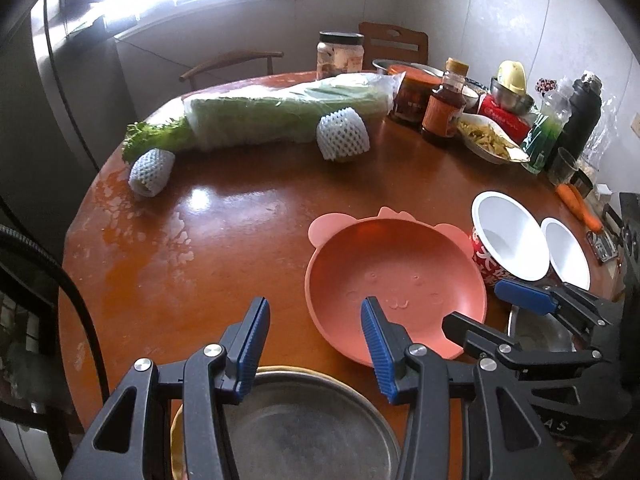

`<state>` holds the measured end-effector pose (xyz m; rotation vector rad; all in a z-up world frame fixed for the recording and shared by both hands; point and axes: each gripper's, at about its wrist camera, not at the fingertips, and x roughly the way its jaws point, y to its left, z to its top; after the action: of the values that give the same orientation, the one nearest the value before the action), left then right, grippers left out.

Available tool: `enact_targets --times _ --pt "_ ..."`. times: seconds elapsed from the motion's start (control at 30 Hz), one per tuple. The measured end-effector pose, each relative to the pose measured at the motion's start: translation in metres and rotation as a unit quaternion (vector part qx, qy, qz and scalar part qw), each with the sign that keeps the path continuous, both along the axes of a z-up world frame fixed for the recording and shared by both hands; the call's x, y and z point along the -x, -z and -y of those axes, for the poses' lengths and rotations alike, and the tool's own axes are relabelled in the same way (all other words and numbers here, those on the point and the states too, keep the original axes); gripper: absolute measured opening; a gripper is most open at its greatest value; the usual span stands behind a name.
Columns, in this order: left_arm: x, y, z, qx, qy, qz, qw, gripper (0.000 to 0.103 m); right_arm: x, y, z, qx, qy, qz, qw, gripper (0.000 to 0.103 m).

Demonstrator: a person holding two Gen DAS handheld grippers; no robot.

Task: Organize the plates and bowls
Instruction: 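Move the left tool toward the pink bear plate while the right tool reaches the steel bowl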

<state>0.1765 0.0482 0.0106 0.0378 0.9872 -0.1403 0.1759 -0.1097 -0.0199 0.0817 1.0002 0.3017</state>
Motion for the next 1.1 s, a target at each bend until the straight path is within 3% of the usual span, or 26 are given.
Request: enact_targets --times 0.6,0.77,0.93,1.0,1.1 --pt "-0.031 0.03 -0.009 -0.013 -0.018 -0.037 0.9991 0.047 -0.018 0.015 -0.007 0.03 0.006 -0.022 0.999 0.074" --pt "-0.037 0.04 -0.019 0.002 -0.027 -0.049 0.9984 0.047 -0.018 0.015 -0.015 0.038 -0.006 -0.012 0.999 0.074" --pt "-0.04 0.047 -0.025 0.031 -0.027 -0.062 0.9972 0.04 -0.018 0.016 -0.023 0.043 -0.02 -0.002 0.999 0.057" --pt "-0.04 0.048 -0.024 0.033 -0.026 -0.064 0.9971 0.039 -0.018 0.016 -0.026 0.042 -0.026 -0.001 0.999 0.05" --pt "-0.039 0.049 -0.022 0.022 -0.031 -0.06 0.9975 0.038 -0.018 0.016 -0.03 0.049 -0.029 0.006 0.998 0.047"
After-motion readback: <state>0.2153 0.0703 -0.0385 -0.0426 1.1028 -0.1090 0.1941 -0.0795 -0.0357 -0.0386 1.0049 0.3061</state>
